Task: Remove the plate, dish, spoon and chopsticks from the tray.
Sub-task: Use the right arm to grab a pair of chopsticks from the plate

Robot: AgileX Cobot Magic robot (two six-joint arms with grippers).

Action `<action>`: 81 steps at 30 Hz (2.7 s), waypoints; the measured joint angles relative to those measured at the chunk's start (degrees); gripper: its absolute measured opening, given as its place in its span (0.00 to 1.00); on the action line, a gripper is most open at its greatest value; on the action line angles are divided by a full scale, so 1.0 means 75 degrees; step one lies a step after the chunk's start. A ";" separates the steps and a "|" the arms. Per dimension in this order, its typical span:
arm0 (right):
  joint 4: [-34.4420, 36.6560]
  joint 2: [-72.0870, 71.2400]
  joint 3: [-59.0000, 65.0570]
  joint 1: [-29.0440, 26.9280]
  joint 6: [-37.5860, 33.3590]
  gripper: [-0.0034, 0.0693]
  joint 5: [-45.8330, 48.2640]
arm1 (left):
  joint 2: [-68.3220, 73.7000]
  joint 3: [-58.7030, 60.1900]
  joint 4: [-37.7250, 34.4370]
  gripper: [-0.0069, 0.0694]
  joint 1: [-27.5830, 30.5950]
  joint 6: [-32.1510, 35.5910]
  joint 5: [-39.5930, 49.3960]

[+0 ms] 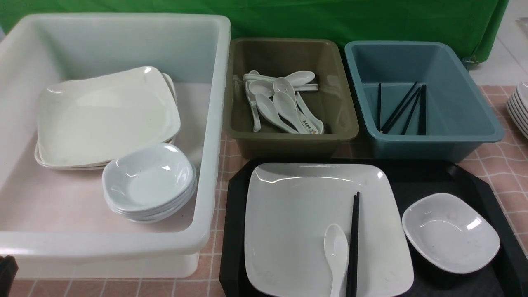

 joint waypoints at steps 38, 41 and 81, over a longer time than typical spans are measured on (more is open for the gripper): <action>0.1763 0.0000 0.0057 0.0000 0.3337 0.38 -0.0311 | 0.0000 0.0000 0.0000 0.12 0.0000 0.0000 0.0000; 0.2005 0.0000 0.0076 0.0000 0.4232 0.38 -0.0494 | 0.0000 0.0000 0.0000 0.12 0.0000 0.0000 0.0000; 0.2070 0.9425 -0.5717 0.2951 0.1009 0.24 0.5054 | 0.0000 0.0000 0.0000 0.12 0.0000 0.0000 0.0000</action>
